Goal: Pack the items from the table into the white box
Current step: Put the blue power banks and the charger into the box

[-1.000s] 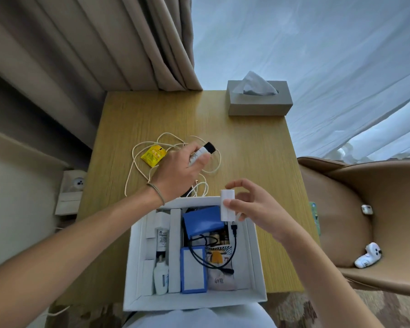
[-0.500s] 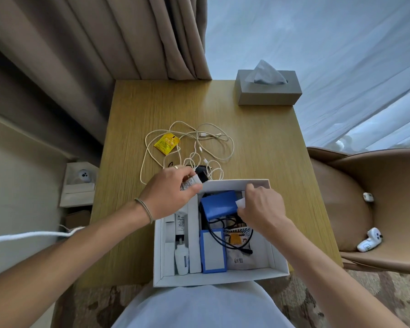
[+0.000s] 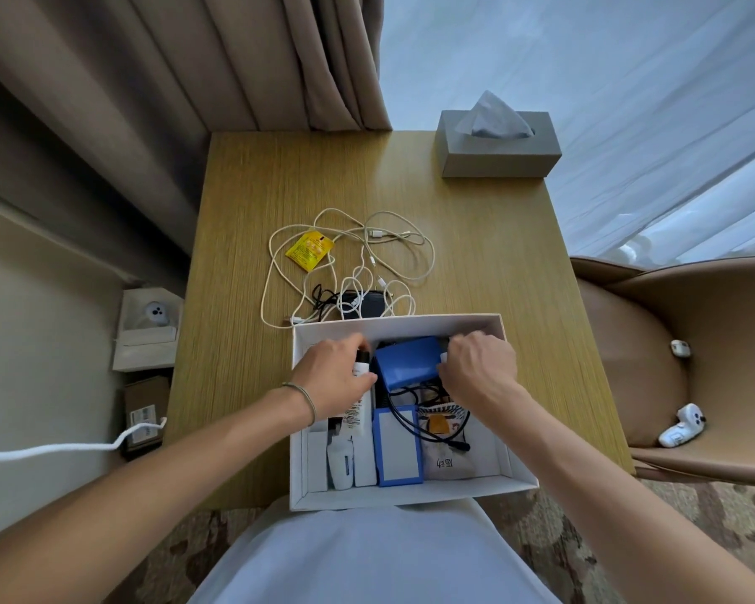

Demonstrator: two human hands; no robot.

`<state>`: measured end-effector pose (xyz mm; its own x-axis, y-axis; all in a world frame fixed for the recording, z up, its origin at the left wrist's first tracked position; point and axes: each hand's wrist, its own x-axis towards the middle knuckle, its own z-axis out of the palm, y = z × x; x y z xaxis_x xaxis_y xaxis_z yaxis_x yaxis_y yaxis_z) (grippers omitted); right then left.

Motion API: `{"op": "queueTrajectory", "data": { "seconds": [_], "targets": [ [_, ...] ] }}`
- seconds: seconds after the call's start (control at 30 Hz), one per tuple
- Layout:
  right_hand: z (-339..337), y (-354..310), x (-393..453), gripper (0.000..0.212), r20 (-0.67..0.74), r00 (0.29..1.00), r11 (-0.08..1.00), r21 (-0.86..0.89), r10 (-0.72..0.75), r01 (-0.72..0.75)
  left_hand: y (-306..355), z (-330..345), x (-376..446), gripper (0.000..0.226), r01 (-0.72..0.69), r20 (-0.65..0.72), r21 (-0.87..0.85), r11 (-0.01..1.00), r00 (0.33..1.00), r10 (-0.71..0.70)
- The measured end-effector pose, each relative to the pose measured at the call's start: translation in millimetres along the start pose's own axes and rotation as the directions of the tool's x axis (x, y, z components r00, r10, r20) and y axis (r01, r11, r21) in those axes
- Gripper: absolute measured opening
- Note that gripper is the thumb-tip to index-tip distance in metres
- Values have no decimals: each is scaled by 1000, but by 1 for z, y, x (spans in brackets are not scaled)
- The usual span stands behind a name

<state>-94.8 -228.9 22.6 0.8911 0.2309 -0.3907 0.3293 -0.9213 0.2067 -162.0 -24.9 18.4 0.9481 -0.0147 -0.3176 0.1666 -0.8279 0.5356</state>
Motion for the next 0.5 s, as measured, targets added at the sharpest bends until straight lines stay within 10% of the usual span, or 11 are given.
{"op": "queueTrajectory", "data": {
  "seconds": [0.5],
  "targets": [
    [-12,18,-8,20,-157,987,975,215,-26,60,-2,24,12,42,175,14,-229,958,984,-177]
  ]
}}
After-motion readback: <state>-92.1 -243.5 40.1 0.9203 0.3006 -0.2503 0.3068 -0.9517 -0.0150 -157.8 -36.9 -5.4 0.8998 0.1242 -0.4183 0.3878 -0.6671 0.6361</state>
